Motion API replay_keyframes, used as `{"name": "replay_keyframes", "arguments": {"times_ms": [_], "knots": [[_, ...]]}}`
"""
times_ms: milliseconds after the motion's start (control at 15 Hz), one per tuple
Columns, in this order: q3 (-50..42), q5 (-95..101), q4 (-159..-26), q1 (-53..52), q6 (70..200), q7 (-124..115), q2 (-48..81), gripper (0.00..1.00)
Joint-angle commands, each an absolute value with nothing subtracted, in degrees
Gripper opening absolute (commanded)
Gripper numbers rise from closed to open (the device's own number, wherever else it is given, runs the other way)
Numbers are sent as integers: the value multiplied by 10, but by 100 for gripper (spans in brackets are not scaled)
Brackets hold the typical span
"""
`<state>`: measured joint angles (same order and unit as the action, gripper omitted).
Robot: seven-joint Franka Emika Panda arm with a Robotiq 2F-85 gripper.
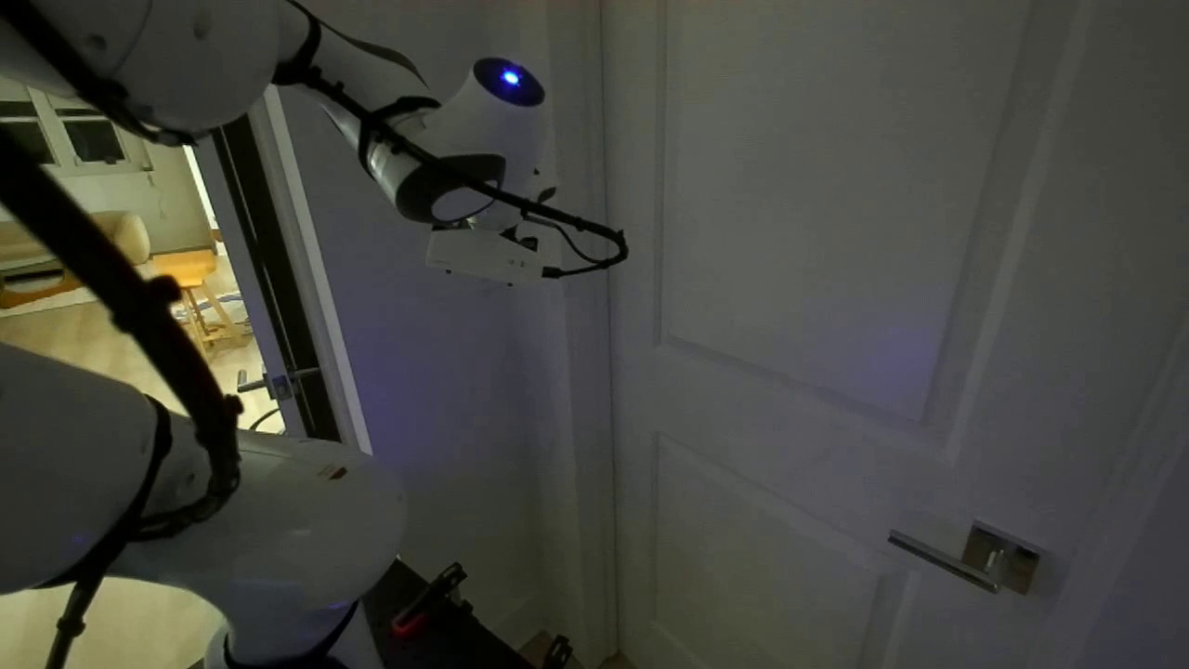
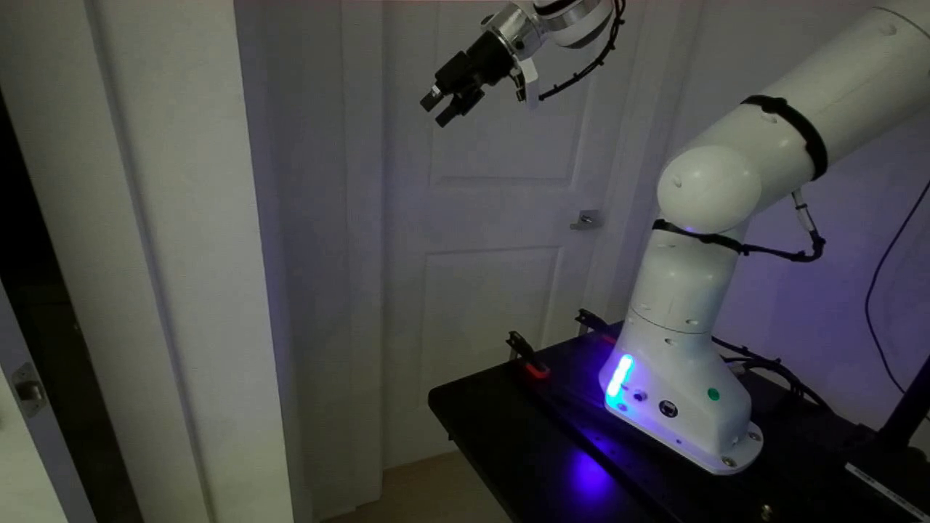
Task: Turn on the light
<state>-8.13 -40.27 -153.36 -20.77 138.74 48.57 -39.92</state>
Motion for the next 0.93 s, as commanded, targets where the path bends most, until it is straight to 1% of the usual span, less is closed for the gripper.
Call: {"name": "replay_keyframes", "arguments": {"times_ms": [0,600,667,733,867], "knots": [[-61,-445,-1545,-236,1440,520,-399,100],[-46,-528,-1543,-311,1553,602,-355,100],[-46,-540,-1540,-318,1560,613,-346,84],[-45,-552,-1538,-321,1566,625,-340,74],[-60,-564,-1534,-349,1589,642,-323,58]]}}
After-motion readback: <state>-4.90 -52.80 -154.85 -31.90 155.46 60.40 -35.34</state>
